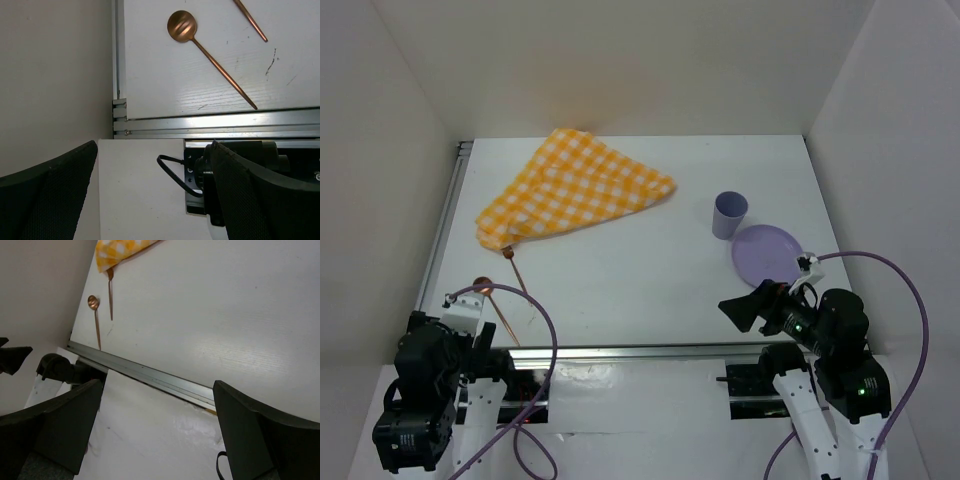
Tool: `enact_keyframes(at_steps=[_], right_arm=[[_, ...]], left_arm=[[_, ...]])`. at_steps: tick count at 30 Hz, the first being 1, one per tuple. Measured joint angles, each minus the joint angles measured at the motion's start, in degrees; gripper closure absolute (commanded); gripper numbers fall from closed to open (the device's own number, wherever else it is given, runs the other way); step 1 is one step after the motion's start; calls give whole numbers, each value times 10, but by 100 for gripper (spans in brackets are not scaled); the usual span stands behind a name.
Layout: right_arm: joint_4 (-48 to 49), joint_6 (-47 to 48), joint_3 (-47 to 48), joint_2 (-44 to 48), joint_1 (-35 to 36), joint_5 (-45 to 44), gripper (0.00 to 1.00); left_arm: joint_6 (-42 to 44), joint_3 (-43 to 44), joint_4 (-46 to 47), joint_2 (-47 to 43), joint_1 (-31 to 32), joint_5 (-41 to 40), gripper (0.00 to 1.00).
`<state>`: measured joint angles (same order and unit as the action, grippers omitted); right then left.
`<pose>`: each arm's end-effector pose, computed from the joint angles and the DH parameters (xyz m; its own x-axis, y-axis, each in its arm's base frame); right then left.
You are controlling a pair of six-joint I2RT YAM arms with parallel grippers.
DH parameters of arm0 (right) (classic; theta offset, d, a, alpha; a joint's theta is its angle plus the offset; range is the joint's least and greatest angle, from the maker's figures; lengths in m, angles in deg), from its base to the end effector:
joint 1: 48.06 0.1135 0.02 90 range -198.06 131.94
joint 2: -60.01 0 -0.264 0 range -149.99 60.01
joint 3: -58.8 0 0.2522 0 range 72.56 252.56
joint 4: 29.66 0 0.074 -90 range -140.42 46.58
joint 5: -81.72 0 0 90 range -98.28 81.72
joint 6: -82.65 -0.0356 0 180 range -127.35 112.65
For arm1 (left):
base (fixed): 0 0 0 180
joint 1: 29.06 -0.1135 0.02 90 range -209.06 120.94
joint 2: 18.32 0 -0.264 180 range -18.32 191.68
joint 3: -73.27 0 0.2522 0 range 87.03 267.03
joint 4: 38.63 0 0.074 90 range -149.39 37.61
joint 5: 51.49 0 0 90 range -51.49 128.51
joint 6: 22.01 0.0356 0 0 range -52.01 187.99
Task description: Set the dinner table for one person
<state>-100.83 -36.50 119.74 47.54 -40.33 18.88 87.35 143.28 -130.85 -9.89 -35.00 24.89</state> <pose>0.0245 0.0197 0.3185 -0.5955 0.3565 -0.7199 -0.2827 0.7458 0.6032 -0.0284 0.0055 0.3187 -0.5784 0.2637 -0.7720 -0.1170 0.9097 0.3984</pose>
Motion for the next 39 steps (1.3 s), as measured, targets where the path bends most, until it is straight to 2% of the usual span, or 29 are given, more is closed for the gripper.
enact_keyframes(at_steps=[5,8,12,14,18,20,23,25,29,30,32,33,34,36,39], right_arm=[[5,0,1,-7,0,-6,0],[5,5,19,-43,0,-19,0],[8,27,94,-148,0,-55,0],[12,40,137,-206,0,-83,0],[40,62,211,-318,0,-160,0],[58,68,231,-363,0,-196,0],[89,75,246,-429,0,-249,0],[113,78,248,-475,0,-278,4],[152,90,249,-566,0,-315,28],[160,94,250,-588,0,-319,39],[173,102,259,-631,0,-323,47],[181,106,265,-656,0,-324,47],[188,107,270,-675,0,-326,42],[200,110,276,-710,0,-332,38],[205,113,291,-754,0,-348,37]], left_arm=[[-3,-6,0,0,0,-20,1],[-5,-23,2,2,0,-58,1],[-19,-27,2,46,0,-126,1],[-22,15,-3,89,0,-131,1],[-17,184,16,173,0,-83,1],[-16,239,44,203,0,-54,1],[-10,269,79,260,0,-7,1],[-2,269,102,316,0,21,1],[2,278,161,464,0,66,1],[2,281,180,502,0,77,1],[2,285,210,564,0,96,1],[1,285,224,589,0,105,1],[-1,285,237,609,0,114,2],[-2,285,257,638,1,130,3],[-5,285,290,672,10,148,3]])
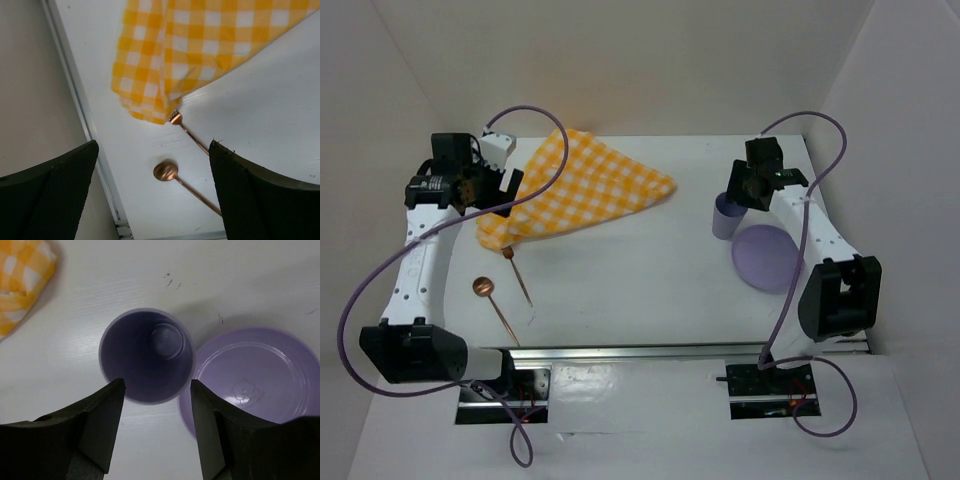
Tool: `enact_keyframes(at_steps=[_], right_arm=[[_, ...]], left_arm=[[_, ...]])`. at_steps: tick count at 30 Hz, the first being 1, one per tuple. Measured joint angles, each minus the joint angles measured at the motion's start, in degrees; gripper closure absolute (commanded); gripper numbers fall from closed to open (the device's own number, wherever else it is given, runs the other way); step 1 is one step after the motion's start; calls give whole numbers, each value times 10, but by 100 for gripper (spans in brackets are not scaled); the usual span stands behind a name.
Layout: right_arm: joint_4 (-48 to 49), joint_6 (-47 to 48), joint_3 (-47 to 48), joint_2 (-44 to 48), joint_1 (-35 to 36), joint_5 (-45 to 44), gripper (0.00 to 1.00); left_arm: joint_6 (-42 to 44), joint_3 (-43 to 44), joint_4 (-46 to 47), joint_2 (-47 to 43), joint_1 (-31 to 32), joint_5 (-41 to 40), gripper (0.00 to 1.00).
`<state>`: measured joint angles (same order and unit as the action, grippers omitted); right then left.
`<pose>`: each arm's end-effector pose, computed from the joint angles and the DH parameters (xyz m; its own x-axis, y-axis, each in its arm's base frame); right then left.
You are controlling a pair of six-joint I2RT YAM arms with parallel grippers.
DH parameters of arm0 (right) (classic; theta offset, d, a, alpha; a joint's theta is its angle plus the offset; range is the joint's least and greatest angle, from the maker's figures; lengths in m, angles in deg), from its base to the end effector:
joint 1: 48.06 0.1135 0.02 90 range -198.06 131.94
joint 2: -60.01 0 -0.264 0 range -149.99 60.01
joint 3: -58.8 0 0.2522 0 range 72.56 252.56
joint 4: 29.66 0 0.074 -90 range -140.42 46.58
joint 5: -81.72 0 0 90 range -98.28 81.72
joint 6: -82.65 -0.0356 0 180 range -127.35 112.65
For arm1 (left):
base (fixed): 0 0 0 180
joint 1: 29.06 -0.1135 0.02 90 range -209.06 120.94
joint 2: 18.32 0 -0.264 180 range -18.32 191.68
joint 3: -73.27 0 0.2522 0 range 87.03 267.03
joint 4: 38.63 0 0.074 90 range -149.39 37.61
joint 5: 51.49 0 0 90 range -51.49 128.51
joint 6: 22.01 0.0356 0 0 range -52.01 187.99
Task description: Set the dinner table for one person
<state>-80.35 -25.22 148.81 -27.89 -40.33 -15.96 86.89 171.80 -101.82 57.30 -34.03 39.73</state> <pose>0.3323 0.0403 0.3047 -0.7212 0.2090 -0.6604 0.1845 0.9769 0.1076 0.2694 0.0227 0.3966 -0.6322 0.2701 -0.7262 0.1420 0.9618 0.2341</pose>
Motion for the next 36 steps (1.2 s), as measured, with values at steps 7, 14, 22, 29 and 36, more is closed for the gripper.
enact_keyframes(at_steps=[7,14,22,29,36], right_arm=[[2,3,37,-61,-2,-44,37],[5,5,41,-101,-9,-47,49],[10,-10,58,-141,-20,-53,93],[13,-18,200,-235,-73,-99,94],[11,-28,282,-318,-122,-132,82]], left_arm=[[-24,20,38,106,24,29,5],[-35,38,46,158,24,39,5],[-41,43,63,158,24,40,5],[-30,49,77,174,38,26,5],[-24,153,111,301,89,21,6]])
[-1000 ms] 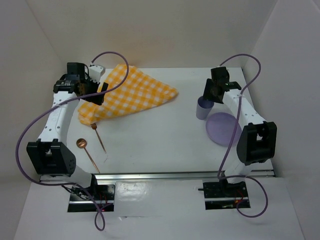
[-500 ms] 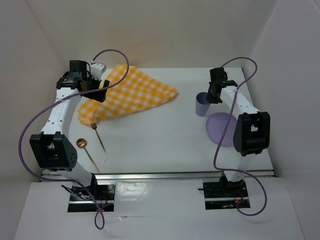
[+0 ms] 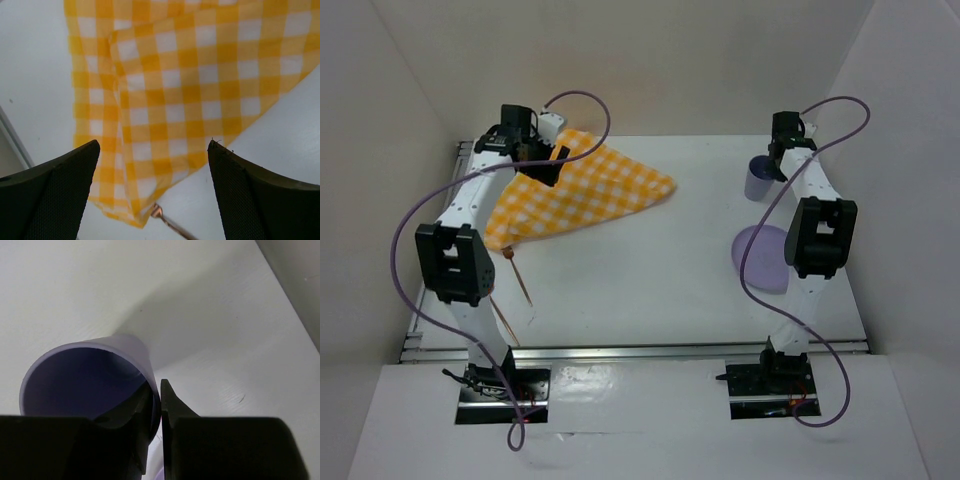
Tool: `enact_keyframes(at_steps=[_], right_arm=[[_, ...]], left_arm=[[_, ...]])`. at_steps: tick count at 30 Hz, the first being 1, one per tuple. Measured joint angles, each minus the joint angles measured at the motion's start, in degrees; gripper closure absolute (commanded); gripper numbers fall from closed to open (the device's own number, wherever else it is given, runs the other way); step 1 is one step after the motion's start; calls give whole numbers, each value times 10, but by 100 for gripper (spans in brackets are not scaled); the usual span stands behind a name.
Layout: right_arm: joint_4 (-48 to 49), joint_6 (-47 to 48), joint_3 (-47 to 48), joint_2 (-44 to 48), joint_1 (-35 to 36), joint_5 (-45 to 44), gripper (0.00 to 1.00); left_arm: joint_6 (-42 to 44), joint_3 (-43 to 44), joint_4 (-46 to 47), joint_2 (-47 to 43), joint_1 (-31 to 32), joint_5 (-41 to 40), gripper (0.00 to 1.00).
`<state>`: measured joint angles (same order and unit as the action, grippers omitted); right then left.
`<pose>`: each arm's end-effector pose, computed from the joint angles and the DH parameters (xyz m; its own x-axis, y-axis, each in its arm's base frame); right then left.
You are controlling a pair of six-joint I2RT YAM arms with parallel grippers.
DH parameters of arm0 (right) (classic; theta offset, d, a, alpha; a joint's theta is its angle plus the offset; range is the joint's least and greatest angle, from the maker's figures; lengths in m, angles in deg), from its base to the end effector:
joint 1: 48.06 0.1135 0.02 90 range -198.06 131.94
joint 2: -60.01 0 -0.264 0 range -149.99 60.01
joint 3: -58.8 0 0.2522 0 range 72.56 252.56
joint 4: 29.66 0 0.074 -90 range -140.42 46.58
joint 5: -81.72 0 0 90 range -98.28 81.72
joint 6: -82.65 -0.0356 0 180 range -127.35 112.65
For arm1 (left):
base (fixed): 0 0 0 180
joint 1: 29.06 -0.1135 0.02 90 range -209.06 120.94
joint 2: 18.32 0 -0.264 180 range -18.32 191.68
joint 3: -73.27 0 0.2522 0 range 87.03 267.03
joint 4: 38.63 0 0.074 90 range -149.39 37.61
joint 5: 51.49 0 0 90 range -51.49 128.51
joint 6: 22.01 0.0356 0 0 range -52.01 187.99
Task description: Set the dinner table for one person
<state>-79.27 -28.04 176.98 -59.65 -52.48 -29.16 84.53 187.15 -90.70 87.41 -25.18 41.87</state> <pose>0.4678 -0.0489 0.2529 -0.6215 0.3791 -0.6856 0.5503 0.8341 -0.0375 0.4190 -0.0305 0.3274 -0.6322 0.3277 -0.7021 0.3022 0.9387 0.1661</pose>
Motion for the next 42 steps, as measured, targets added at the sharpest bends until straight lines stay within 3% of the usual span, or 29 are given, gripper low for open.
enact_keyframes(at_steps=[1,2,5,10,14,22,33,39,40,42], right_arm=[[0,-3,4,-5,-5,3,78],[-1,-5,8,-8,-10,5,62],[-1,-7,10,-12,-20,9,48],[-1,-1,11,-12,-19,18,28],[-1,8,13,-12,-19,31,20],[1,24,13,23,-19,56,17],[39,42,0,171,-16,125,16],[49,74,-3,176,41,145,13],[50,80,-3,176,57,153,12],[57,86,-3,172,87,173,12]], left_arm=[[0,24,2,25,5,2,6],[0,46,5,49,10,4,6],[-3,111,17,125,23,6,5],[-35,254,12,263,30,-10,3],[-57,290,17,313,31,-31,1],[-76,303,36,337,27,-52,1],[-135,329,47,387,0,-39,1],[-126,331,46,418,0,-29,2],[-121,333,44,419,0,-24,7],[-117,342,38,424,0,-11,43]])
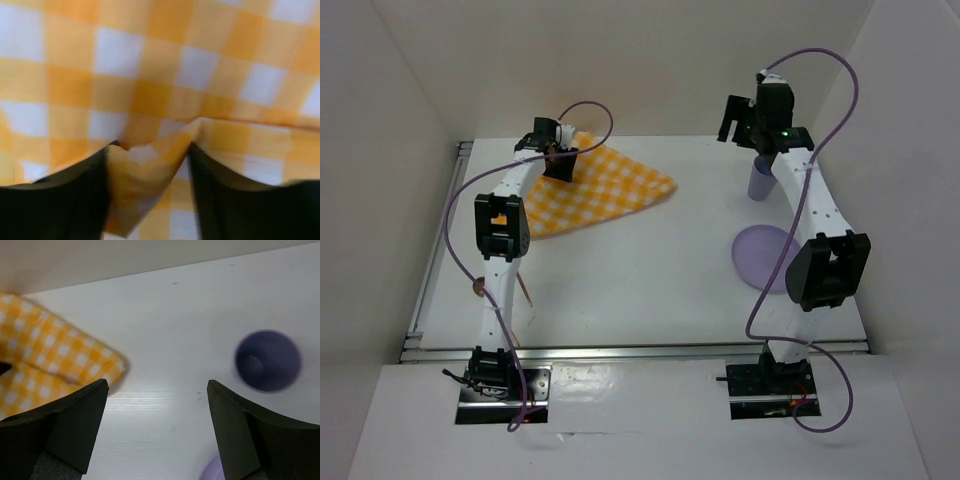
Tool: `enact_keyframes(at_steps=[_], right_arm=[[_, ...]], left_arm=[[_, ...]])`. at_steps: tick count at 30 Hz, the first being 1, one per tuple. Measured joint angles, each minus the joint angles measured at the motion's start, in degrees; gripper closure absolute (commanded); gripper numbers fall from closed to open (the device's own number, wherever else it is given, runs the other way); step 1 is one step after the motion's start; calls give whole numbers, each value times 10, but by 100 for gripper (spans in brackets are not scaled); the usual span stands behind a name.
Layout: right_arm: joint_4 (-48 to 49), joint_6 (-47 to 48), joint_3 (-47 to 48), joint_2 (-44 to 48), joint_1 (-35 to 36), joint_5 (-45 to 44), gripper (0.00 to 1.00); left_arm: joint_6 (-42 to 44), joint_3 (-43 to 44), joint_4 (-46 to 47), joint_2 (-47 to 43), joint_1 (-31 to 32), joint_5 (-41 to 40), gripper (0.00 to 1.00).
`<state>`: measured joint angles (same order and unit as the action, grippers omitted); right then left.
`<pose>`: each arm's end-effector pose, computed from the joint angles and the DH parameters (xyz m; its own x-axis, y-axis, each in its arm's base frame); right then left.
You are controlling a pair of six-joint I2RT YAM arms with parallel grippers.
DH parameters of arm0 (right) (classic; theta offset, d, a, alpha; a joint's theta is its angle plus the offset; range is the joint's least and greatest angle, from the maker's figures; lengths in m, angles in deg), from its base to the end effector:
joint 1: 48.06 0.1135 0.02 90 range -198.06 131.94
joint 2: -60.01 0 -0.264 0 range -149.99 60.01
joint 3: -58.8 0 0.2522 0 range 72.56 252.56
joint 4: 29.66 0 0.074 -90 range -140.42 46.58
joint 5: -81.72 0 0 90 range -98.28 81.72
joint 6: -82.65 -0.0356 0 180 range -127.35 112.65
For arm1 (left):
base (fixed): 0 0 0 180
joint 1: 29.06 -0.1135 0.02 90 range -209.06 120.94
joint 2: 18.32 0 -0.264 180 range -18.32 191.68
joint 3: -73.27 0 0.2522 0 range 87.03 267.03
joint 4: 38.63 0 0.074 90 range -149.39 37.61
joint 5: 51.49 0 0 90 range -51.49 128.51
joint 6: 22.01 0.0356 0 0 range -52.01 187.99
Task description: Set the dinner table for one person
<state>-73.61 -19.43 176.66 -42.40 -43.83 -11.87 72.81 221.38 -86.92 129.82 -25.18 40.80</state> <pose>0.4151 0.0285 0.3863 -0.4692 0.1747 -0.8656 0.0813 0.9846 0.1547 0.5679 -0.0399 0.1709 -0.7346 0.1340 -0.6651 0.1564 0.9873 0.0261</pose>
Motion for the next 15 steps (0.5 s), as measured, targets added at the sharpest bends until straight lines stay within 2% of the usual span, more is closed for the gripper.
enact_keyframes(at_steps=[2,3,4,5,10,15], right_arm=[[9,0,-1,-6,25,21,12],[11,0,-2,-11,35,30,12],[15,-1,-3,-17,43,38,12],[18,-1,-3,-26,51,46,12],[20,-15,9,-96,83,70,11],[15,-49,6,-140,96,98,11]], left_arm=[[12,1,-5,1,1,17,70],[12,1,-7,1,1,22,89],[14,-2,-7,1,2,28,97],[21,-7,-6,-3,4,32,100],[44,-52,-19,-39,5,56,100],[96,-132,-55,-139,4,88,100]])
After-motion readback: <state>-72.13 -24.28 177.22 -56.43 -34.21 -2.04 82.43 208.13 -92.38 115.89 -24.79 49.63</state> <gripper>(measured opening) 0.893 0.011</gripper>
